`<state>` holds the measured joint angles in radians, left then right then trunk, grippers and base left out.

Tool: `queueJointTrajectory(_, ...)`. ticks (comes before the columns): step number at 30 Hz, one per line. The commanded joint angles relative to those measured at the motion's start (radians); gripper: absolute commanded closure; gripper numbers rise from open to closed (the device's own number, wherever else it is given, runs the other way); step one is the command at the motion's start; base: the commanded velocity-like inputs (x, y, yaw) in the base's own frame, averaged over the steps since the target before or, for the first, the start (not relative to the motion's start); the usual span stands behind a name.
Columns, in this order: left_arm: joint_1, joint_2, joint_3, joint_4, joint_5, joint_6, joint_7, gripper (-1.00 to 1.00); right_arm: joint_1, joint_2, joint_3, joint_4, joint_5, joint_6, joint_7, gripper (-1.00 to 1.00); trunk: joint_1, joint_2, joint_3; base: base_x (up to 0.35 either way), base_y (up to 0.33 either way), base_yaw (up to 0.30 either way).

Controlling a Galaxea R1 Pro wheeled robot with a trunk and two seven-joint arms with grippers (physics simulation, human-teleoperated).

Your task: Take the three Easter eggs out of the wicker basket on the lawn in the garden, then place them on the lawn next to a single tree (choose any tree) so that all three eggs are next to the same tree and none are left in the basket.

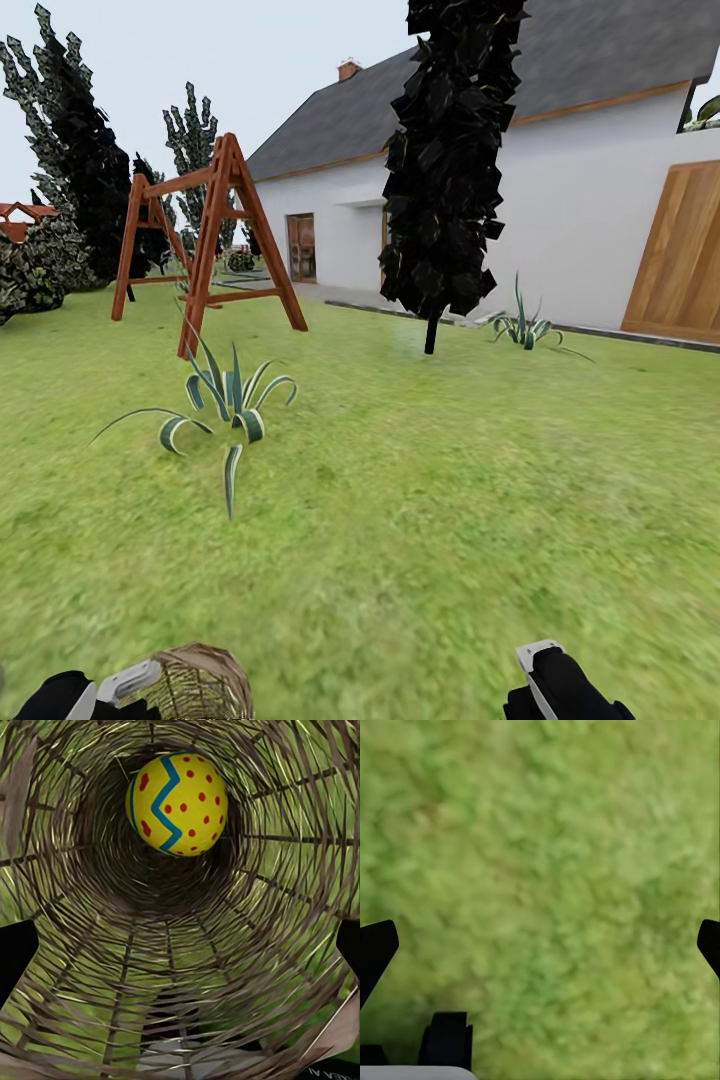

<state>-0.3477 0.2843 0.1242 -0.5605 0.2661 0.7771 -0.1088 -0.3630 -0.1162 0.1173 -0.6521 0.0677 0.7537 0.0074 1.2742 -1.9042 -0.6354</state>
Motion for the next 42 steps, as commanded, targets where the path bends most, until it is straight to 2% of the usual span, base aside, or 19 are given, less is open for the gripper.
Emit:
queueJointTrajectory(1,-0.001,0.0,0.005,-0.001,-0.005,0.005,-0.006,-1.0,-0.001,-0.001,0.005,-0.001,0.006,0.005,0.001,-1.0,0.004,-0.008,-0.004,0.0,0.0,0.0)
queueJointTrajectory(42,-0.001,-0.002,0.005,-0.001,-0.004,0.005,-0.006,-1.0,-0.001,0.003,0.005,0.0,0.008,0.004,0.001,-1.0,0.161,-0.295,-0.133,0.0,0.0,0.0)
